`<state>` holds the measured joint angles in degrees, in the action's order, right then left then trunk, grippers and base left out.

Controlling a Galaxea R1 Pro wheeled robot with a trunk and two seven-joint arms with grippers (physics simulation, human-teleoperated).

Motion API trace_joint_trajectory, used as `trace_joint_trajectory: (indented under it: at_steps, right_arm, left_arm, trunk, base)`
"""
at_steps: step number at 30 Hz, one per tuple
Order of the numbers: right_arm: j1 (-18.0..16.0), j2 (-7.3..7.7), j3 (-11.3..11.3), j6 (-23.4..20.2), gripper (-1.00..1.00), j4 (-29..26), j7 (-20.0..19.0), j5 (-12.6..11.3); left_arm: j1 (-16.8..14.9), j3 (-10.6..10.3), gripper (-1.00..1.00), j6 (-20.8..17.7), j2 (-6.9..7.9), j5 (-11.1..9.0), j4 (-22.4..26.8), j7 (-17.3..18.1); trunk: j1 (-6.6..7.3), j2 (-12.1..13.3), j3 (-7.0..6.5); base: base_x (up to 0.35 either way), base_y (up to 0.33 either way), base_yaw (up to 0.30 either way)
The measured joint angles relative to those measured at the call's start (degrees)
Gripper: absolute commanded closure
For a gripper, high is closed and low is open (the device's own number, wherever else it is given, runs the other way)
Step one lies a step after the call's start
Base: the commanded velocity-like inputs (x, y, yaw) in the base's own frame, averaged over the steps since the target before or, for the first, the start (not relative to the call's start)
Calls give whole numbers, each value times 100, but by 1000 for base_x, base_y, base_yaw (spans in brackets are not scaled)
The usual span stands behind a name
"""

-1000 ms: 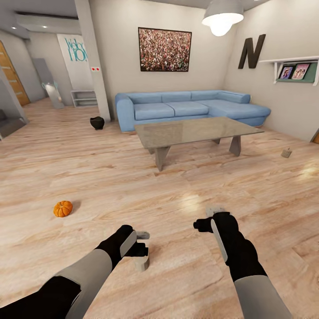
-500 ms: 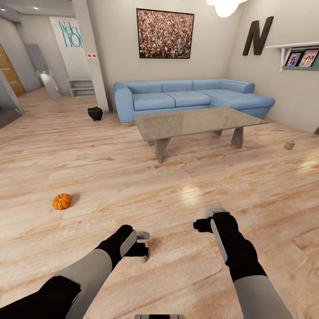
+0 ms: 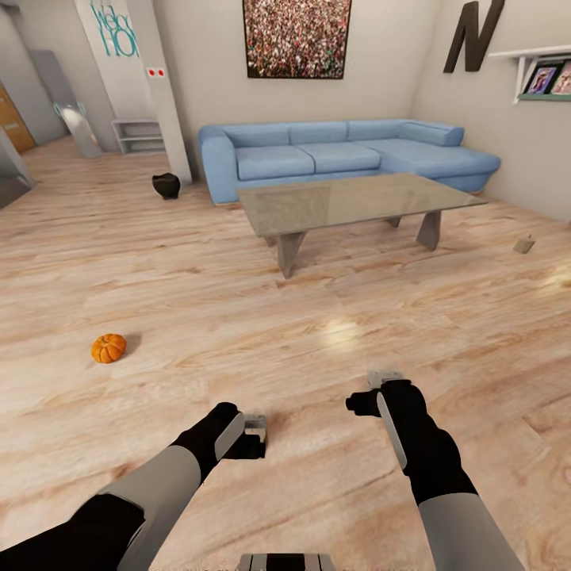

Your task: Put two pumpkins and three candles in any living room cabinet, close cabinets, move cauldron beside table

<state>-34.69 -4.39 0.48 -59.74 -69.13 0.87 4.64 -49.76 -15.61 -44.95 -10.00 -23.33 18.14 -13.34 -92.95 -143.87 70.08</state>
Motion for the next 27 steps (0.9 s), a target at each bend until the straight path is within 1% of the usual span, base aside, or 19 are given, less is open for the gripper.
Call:
trace_joint_trajectory:
  at_steps: [11,15,21,27]
  right_arm:
    - [0,0,5,0,-100,0,-9,-5]
    - [0,-2,8,0,-100,0,-9,-1]
    - [0,-8,8,0,-100,0,-8,4]
    - [0,-9,8,0,-100,0,-1,6]
  left_arm:
    - [4,0,-100,3,0,0,0,4]
    - [2,-2,-100,9,0,-6,2,1]
    - [3,0,-100,18,0,3,1,7]
    - [0,-1,-100,20,0,3,0,6]
  trunk:
    - [-28,-15,244]
    - [-28,-15,245]
    - [-27,-15,245]
    - [-24,-15,244]
  base:
    - [0,0,-7]
    - [0,0,-170]
    - [29,0,-43]
    - [266,0,-3]
